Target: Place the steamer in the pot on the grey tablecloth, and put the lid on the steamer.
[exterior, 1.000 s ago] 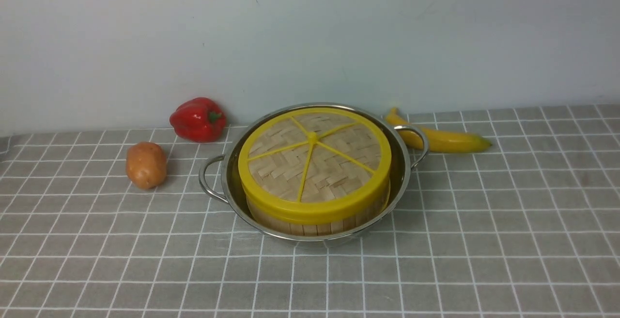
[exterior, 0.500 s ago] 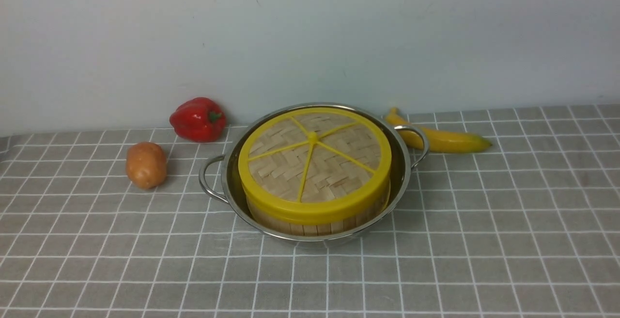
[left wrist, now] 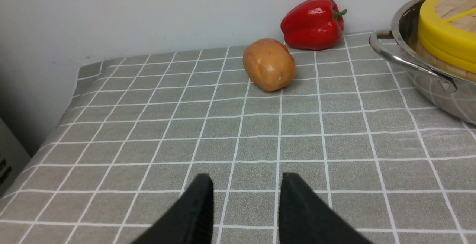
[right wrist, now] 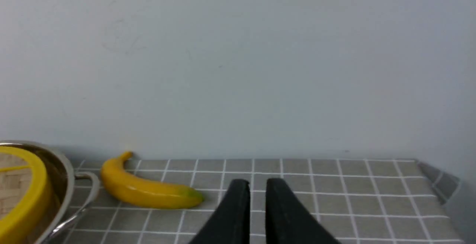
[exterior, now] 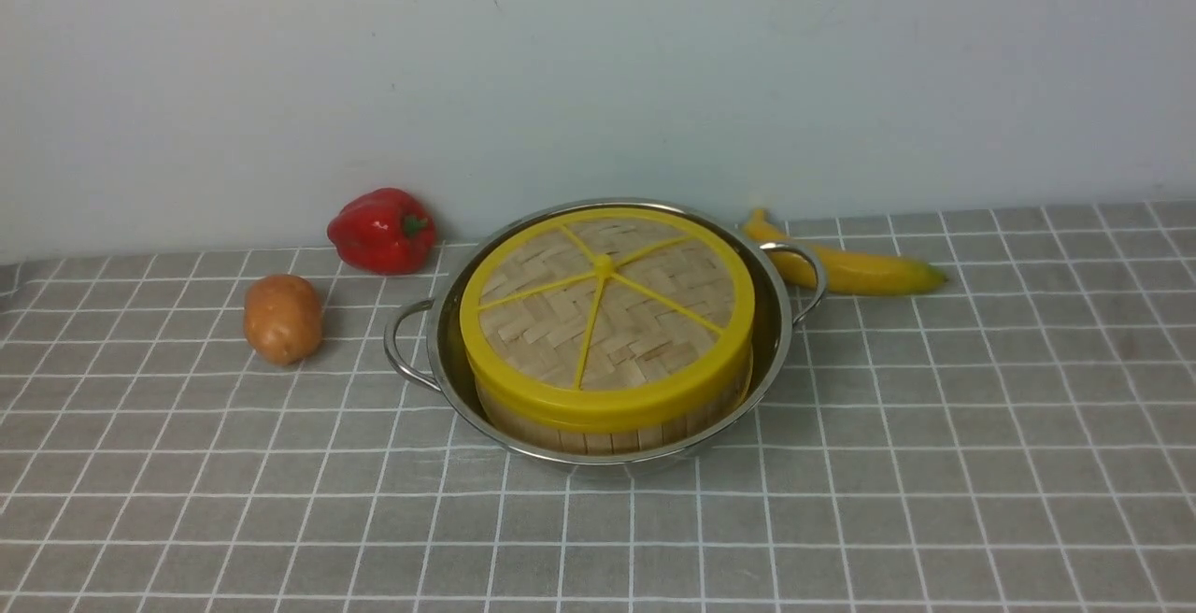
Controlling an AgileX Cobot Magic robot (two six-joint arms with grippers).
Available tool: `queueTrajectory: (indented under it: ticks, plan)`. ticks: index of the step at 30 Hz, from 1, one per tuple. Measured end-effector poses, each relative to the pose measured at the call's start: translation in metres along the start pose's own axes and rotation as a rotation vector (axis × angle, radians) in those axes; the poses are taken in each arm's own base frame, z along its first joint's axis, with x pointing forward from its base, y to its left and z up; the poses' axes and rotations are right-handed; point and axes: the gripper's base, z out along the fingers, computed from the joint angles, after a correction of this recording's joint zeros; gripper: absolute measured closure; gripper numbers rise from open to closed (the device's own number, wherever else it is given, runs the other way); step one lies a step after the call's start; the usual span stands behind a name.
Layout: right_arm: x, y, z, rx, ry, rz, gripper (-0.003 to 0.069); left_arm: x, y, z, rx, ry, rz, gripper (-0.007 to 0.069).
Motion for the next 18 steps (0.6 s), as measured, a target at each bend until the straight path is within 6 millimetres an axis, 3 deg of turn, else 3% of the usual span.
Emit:
queueTrajectory:
  ticks: [2,7,12,18]
  plan:
    - [0.019,-0.003,-0.023,0.002,-0.088,-0.016,0.0551,0.000,0.000,0.000,0.000,0.000,0.000,0.0382]
    - [0.064,-0.005,-0.047,-0.006,-0.170,-0.027,0.0523,0.000,0.000,0.000,0.000,0.000,0.000,0.0382]
    - [0.095,-0.007,-0.050,-0.013,-0.168,0.050,0.0498,0.000,0.000,0.000,0.000,0.000,0.000,0.0382]
    - [0.104,-0.009,-0.053,0.004,-0.139,0.086,0.0475,0.000,0.000,0.000,0.000,-0.002,0.000,0.0382]
